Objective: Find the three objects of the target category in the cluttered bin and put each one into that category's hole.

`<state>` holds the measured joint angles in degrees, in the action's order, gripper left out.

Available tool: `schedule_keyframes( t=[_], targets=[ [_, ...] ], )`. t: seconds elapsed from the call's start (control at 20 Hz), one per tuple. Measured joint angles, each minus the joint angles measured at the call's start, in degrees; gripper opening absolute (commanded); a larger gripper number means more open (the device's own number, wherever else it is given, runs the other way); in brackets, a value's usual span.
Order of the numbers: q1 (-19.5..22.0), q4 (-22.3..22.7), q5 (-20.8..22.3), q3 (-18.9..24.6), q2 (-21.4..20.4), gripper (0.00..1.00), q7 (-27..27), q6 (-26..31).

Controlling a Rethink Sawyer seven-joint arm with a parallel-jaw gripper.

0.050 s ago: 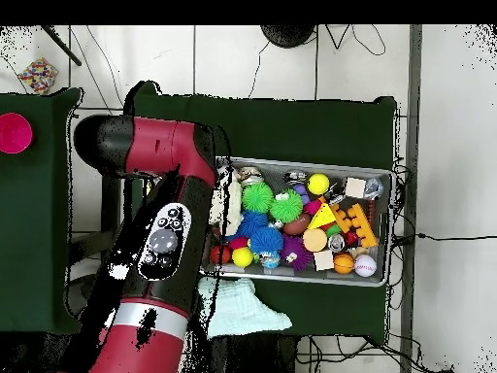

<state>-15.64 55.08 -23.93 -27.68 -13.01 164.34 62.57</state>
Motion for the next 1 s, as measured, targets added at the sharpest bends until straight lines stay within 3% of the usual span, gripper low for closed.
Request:
schedule_keyframes(
  t=[0.35, 0.75, 1.0],
  targets=[
    [0.1, -0.4, 0.0, -0.2, -1.2, 1.0, 0.0, 0.6],
    [0.3, -1.7, 0.2, -0.6, -2.3, 1.0, 0.0, 5.4],
    [0.7, -6.2, 4.2, -5.1, -2.3, 1.0, 0.0, 11.6]
  ],
)
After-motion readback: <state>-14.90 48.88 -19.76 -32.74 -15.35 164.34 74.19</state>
